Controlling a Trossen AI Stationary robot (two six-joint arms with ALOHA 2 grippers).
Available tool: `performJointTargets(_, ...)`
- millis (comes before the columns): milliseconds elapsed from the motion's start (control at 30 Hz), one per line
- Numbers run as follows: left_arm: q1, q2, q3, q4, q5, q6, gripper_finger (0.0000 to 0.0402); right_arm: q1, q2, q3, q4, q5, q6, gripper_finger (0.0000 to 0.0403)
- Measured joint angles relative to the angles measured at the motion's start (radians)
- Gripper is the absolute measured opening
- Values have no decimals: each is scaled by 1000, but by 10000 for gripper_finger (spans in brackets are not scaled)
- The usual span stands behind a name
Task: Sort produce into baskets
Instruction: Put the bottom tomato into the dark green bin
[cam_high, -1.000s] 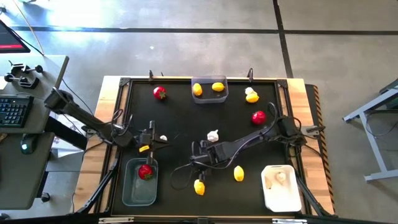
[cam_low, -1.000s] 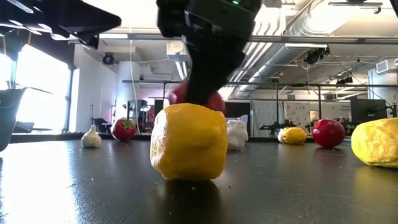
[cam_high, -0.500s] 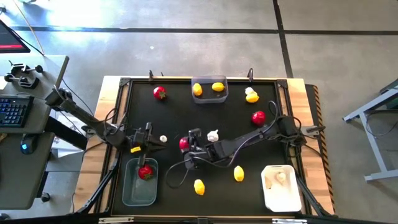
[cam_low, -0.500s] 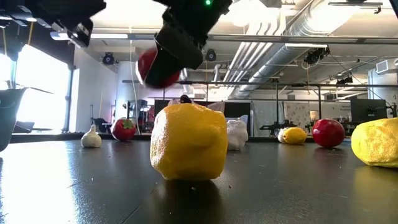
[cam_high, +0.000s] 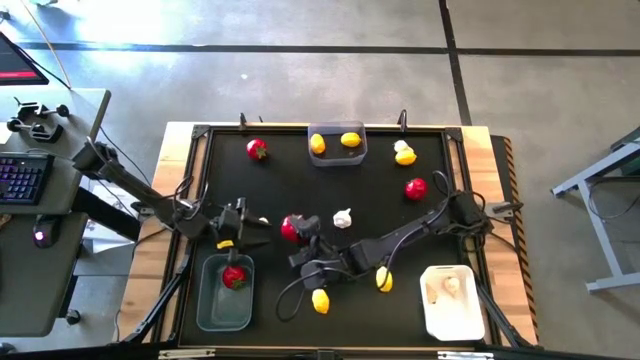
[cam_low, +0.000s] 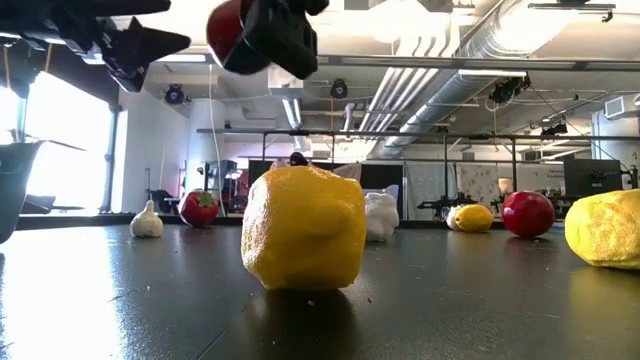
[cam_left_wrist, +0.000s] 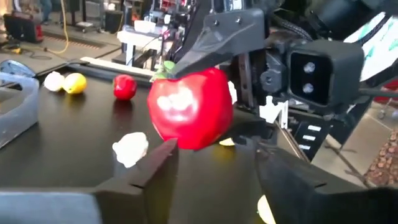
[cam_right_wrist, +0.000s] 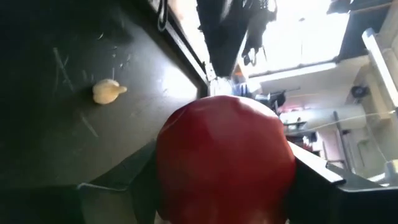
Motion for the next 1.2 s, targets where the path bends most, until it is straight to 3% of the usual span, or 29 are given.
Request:
performJointTargets(267, -1, 136, 93, 2, -59, 39, 262, -2, 0, 0, 73, 5, -87, 240)
performJointTargets(733, 14, 155, 117, -32, -108, 37, 267, 14, 0, 0, 76, -3, -87, 240)
performJointTargets(1000, 39, 155, 117, 14, 2, 2, 267, 21, 0, 0, 124, -24, -94, 240)
performJointTargets(1200, 39, 155, 116, 25, 27, -16, 267, 21, 0, -1, 161, -54, -95, 240)
